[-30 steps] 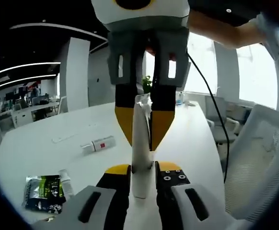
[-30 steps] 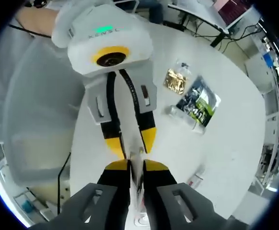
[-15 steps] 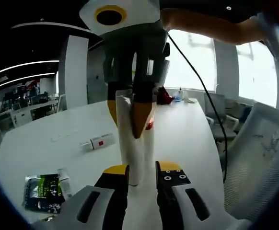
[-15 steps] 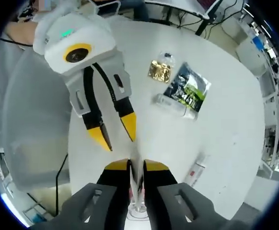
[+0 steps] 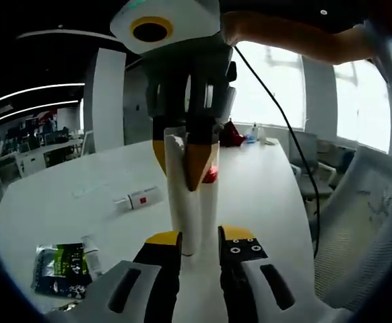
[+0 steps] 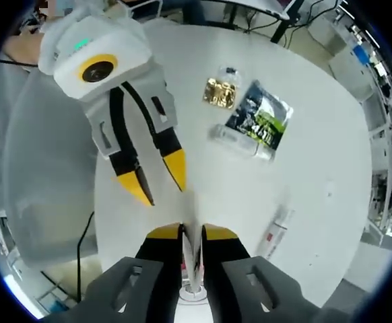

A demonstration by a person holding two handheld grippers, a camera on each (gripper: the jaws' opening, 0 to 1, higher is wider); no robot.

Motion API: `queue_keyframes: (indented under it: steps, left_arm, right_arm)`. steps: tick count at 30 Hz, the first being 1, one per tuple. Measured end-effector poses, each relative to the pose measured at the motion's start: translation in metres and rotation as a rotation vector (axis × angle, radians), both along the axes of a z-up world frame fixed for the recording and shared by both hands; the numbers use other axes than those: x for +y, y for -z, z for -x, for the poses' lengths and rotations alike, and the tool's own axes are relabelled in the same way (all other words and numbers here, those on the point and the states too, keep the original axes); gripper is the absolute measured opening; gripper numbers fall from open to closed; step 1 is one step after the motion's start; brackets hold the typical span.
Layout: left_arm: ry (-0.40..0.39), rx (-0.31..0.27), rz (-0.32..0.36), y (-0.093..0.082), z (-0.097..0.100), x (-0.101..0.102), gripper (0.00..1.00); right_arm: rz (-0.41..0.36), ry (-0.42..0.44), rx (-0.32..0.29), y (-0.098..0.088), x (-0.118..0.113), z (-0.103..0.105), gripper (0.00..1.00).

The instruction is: Arrange the skincare products in the storage area until every visible bottle or jar stands upright without overlapping.

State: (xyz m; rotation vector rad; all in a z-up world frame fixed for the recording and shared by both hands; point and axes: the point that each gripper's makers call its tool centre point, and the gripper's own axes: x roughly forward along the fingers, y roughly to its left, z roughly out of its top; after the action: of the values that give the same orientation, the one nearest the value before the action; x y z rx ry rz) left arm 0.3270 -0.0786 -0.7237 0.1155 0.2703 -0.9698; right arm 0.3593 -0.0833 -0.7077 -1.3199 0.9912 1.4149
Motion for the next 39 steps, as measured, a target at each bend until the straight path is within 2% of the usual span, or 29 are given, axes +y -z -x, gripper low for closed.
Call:
queue_keyframes:
  steps: [11, 17, 22, 26, 33, 37, 39]
  left_arm:
    - [0.005, 0.006, -0.008, 0.000, 0.002, -0.002, 0.17]
    - [0.006, 0.015, -0.016, 0.003, 0.002, -0.002, 0.17]
    - [0.007, 0.016, -0.020, 0.003, 0.003, -0.003, 0.17]
    - [-0.002, 0.001, -0.062, 0.003, 0.002, -0.002, 0.17]
    - [-0.001, -0.006, -0.112, 0.006, 0.001, 0.001, 0.21]
    - [0.005, 0.011, -0.133, 0.011, 0.003, 0.000, 0.20]
    - [0.003, 0.017, -0.138, 0.012, 0.003, 0.001, 0.21]
  right_arm:
    - [-0.006, -0.010, -0.004, -0.002, 0.000, 0.008, 0.12]
    - [-0.021, 0.001, -0.006, -0.005, -0.002, 0.009, 0.17]
    - [-0.046, 0.010, -0.014, -0.007, -0.003, 0.014, 0.23]
    - [-0.067, 0.032, -0.035, -0.008, -0.003, 0.006, 0.28]
    - [-0.118, 0.060, -0.056, -0.013, -0.003, 0.002, 0.43]
    - [-0.146, 0.088, -0.054, -0.018, -0.005, 0.005, 0.51]
    - [-0.170, 0.105, -0.073, -0.022, -0.006, 0.003, 0.54]
